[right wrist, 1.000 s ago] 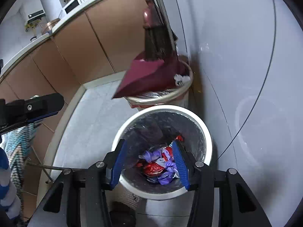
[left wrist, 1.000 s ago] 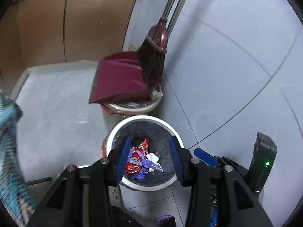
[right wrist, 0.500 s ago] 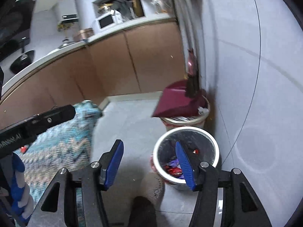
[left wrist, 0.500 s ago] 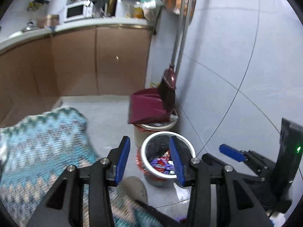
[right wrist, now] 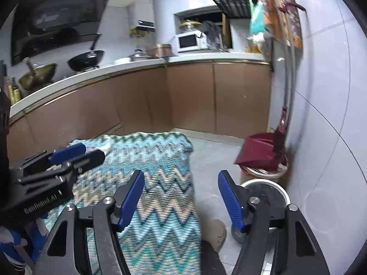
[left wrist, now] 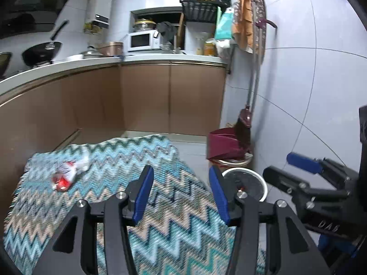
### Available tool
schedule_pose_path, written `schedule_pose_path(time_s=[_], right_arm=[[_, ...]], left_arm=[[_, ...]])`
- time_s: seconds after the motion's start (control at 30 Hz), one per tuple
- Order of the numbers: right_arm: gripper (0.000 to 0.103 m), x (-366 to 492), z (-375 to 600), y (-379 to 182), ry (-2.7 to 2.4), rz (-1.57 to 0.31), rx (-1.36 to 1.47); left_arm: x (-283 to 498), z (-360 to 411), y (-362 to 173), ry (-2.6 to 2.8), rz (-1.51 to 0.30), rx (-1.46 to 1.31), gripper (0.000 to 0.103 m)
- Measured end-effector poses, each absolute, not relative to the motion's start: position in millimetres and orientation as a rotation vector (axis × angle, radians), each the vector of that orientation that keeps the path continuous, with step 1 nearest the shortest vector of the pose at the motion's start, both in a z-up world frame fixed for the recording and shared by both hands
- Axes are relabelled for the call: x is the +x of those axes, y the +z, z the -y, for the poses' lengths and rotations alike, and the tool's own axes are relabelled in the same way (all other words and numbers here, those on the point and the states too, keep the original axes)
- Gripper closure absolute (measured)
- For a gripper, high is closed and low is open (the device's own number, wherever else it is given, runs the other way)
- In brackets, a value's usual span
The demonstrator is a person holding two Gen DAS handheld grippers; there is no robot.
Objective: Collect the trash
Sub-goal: 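Move both open tools back over the blanket toward the last can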
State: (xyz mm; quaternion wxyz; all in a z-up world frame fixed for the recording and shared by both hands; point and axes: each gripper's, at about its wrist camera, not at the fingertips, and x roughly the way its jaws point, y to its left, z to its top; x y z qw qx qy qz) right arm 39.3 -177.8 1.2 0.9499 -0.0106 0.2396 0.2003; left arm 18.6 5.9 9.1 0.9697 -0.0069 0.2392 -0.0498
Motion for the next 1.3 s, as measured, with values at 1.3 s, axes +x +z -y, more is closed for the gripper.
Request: schedule_pose_path(time_s=[1.3], right_arm=[[0.028,-17.2,159.5,14.2,0.534,-0.399,-0.058]], left_arm=[[-60.4,-84.5,12.7,0.100,-0.450,-0.098,0.053]])
